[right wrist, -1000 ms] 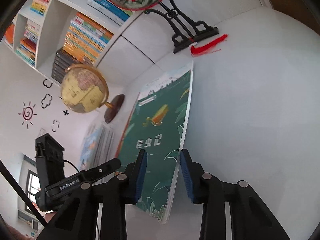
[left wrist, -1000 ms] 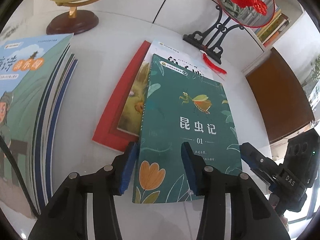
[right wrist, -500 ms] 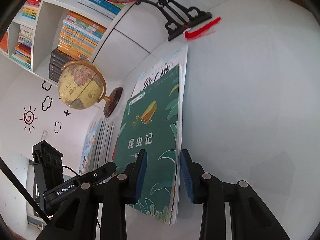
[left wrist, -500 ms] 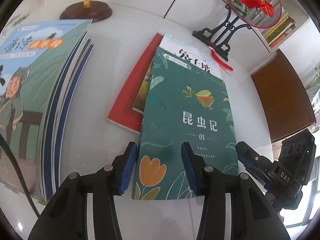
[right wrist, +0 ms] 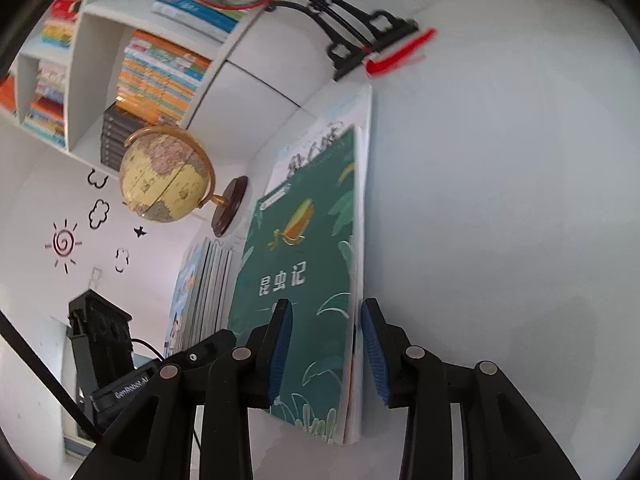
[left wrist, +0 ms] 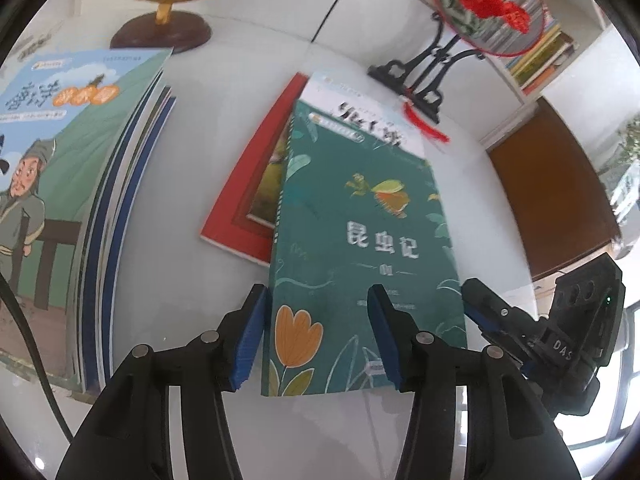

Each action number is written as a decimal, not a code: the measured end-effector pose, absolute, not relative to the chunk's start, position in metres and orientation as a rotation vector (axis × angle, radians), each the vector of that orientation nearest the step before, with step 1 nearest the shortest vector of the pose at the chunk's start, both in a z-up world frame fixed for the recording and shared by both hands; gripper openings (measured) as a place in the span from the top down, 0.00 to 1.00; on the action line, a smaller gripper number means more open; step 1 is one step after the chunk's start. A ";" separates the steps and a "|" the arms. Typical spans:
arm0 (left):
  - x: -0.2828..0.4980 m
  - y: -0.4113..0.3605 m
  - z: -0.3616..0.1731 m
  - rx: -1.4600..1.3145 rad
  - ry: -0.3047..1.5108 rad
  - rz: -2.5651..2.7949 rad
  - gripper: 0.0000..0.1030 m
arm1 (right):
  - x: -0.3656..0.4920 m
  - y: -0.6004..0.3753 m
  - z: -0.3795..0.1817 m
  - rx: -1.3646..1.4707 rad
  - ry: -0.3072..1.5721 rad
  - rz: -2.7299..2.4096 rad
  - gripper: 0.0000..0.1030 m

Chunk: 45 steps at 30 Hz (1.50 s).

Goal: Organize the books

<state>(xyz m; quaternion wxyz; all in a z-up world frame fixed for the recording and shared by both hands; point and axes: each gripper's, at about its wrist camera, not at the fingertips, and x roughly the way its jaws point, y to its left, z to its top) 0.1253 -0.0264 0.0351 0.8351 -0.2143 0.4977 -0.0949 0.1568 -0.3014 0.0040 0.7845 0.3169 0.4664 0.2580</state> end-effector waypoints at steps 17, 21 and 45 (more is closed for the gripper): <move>0.122 -0.033 0.059 -0.381 0.986 -0.261 0.59 | 0.141 -0.276 0.037 0.460 0.934 0.575 0.66; 0.122 -0.031 0.059 -0.396 0.983 -0.290 0.59 | 0.140 -0.276 0.036 0.444 0.937 0.561 0.66; 0.135 -0.023 0.044 -0.585 1.099 -0.255 0.87 | 0.152 -0.288 -0.009 0.728 1.105 0.631 0.60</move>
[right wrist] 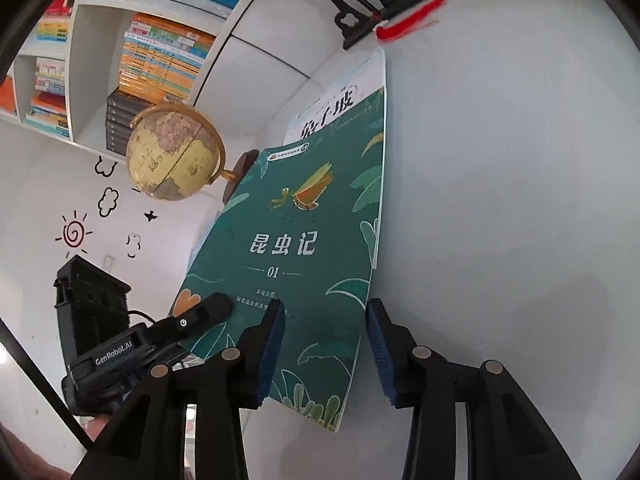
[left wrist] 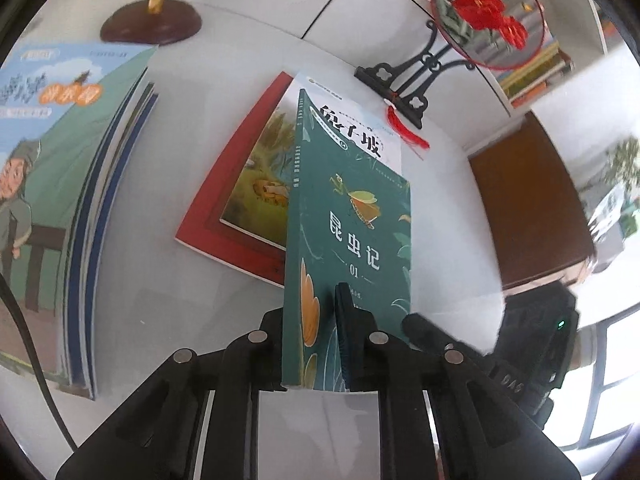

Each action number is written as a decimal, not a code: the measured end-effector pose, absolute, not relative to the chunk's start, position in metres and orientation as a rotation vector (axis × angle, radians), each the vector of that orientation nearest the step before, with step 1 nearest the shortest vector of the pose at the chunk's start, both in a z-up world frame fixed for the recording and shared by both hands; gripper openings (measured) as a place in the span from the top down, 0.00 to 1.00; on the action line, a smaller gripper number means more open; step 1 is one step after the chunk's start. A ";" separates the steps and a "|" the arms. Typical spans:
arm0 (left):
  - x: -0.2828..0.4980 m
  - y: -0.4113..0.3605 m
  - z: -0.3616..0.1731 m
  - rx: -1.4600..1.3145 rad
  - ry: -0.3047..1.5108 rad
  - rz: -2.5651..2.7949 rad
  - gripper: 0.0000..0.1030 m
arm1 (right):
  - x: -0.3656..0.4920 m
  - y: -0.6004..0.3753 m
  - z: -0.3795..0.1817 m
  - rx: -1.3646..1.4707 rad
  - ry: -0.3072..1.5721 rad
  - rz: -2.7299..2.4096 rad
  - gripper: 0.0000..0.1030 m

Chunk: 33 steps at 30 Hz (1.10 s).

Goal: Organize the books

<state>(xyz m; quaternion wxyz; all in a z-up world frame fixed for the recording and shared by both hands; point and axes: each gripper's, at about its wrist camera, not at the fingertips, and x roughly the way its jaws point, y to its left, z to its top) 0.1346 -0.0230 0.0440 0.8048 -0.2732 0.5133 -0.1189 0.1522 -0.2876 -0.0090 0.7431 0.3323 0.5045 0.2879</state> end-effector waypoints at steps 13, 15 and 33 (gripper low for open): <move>0.136 -0.009 0.043 -0.504 1.135 -0.195 0.85 | 0.134 -0.278 0.006 0.745 0.986 0.639 0.87; 0.135 -0.005 0.045 -0.487 1.133 -0.195 0.85 | 0.130 -0.274 0.015 0.729 0.952 0.667 0.87; 0.131 0.025 0.107 -0.312 0.999 -0.226 0.85 | 0.123 -0.231 0.081 0.559 0.804 0.685 0.86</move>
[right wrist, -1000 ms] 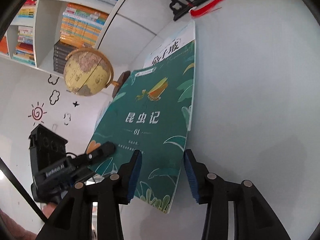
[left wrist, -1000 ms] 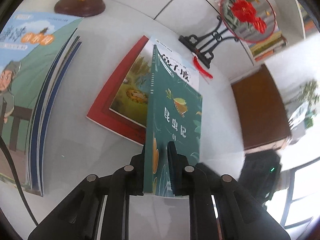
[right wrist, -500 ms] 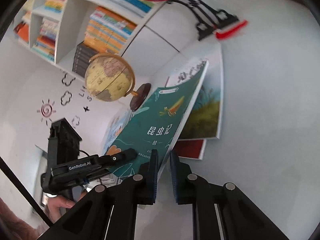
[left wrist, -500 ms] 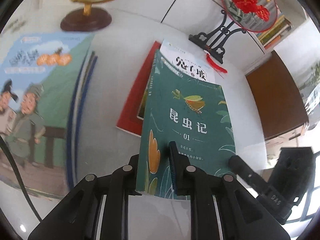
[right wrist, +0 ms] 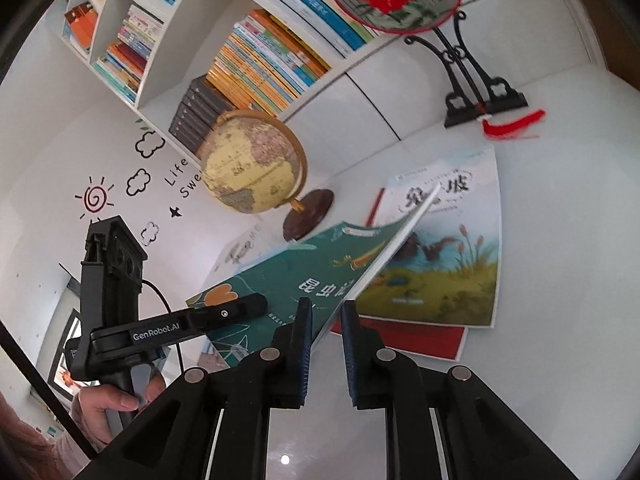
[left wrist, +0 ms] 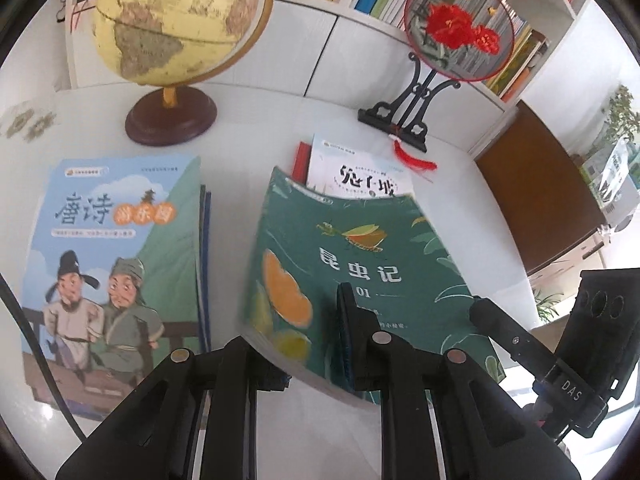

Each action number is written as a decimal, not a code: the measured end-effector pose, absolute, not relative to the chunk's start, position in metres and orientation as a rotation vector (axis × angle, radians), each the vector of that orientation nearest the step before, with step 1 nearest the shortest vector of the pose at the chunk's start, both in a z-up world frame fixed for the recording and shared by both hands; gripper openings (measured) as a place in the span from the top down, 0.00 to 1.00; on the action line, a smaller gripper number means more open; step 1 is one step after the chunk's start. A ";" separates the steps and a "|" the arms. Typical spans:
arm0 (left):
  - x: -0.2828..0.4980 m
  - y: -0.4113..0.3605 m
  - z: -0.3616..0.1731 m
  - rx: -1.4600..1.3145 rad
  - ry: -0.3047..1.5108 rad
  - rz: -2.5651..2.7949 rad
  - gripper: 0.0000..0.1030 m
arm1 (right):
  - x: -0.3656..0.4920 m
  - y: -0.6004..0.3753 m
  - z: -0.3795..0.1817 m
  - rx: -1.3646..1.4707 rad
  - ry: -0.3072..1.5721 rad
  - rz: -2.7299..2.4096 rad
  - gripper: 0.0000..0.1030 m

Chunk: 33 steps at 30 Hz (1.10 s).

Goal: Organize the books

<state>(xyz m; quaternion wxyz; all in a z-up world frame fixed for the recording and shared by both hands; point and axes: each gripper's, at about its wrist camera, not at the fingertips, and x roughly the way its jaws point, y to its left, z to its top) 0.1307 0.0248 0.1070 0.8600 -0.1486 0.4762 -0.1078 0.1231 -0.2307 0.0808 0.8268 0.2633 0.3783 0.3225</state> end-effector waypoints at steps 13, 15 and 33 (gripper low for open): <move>0.129 0.040 0.095 -0.265 1.036 -0.267 0.87 | 0.121 -0.187 0.073 0.536 0.900 0.601 0.87; 0.132 0.039 0.091 -0.217 1.050 -0.244 0.84 | 0.118 -0.199 0.058 0.595 0.953 0.535 0.81; 0.175 -0.008 0.035 -0.159 1.238 -0.223 0.24 | 0.131 -0.229 0.009 0.699 1.058 0.459 0.35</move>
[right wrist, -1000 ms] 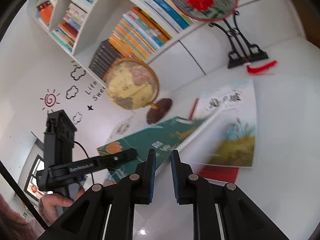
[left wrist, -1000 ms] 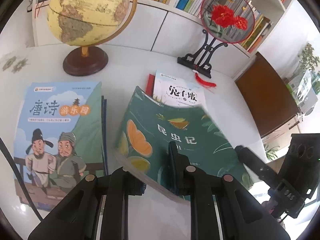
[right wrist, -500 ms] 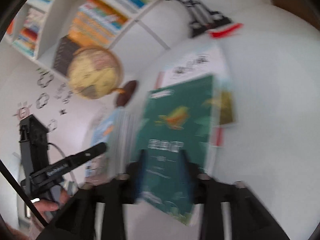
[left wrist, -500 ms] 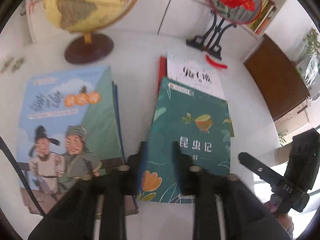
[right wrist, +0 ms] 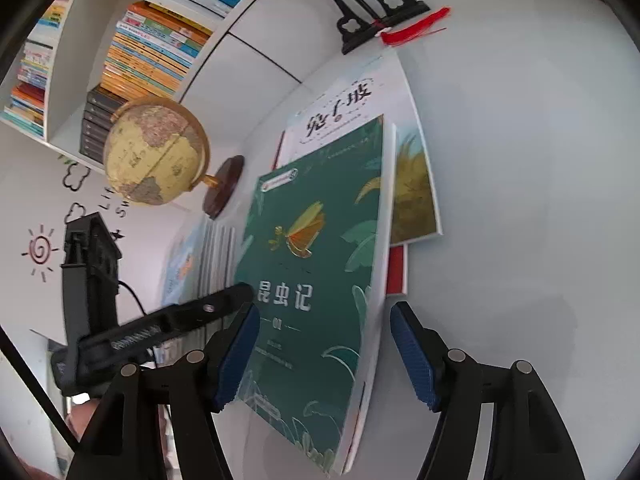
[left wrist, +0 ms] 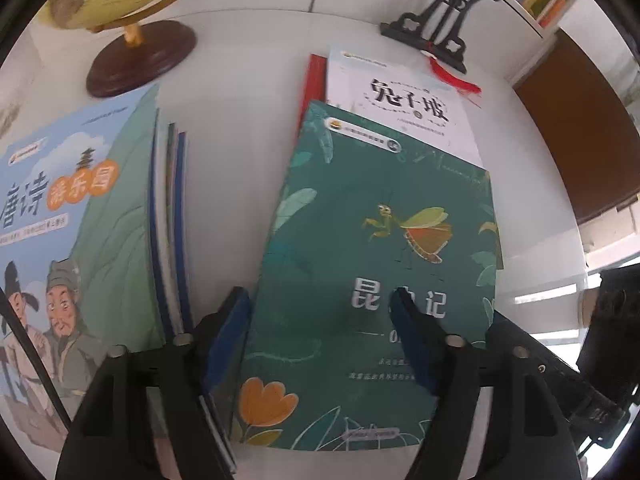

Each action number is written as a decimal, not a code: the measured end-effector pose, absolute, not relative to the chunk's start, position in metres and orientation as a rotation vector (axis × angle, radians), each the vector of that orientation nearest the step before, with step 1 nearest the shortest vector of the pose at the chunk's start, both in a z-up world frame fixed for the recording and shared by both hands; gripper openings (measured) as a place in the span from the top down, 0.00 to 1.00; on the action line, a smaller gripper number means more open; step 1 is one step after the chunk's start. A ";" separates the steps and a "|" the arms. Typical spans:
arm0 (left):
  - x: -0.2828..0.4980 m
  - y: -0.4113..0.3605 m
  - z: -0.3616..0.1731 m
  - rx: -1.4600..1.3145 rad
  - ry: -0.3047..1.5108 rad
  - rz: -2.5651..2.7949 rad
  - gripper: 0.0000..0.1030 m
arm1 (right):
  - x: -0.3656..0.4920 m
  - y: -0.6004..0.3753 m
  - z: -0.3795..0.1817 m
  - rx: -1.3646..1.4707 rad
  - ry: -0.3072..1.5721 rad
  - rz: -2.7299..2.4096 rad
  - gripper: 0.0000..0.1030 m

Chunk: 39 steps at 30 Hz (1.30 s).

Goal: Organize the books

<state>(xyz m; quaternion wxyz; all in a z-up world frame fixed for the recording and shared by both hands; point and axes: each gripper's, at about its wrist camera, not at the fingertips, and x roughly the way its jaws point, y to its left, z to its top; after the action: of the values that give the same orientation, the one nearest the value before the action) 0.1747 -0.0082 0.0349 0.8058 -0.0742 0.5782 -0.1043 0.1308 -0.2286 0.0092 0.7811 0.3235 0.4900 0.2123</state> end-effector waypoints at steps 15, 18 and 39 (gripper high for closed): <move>0.169 -0.012 0.032 -0.074 1.203 -0.155 0.40 | 0.126 -0.245 0.012 0.778 0.988 0.648 0.70; 0.170 -0.014 0.032 -0.088 1.204 -0.159 0.40 | 0.128 -0.245 0.004 0.803 1.002 0.631 0.88; 0.160 0.003 0.037 -0.400 1.186 -0.170 0.24 | 0.121 -0.256 0.041 0.832 0.866 0.709 0.93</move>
<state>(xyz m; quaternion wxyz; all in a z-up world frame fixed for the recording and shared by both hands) 0.1595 0.0035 0.0366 0.8070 -0.1869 0.5545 -0.0797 0.1213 -0.2560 0.0406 0.7664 0.3833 0.3989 0.3265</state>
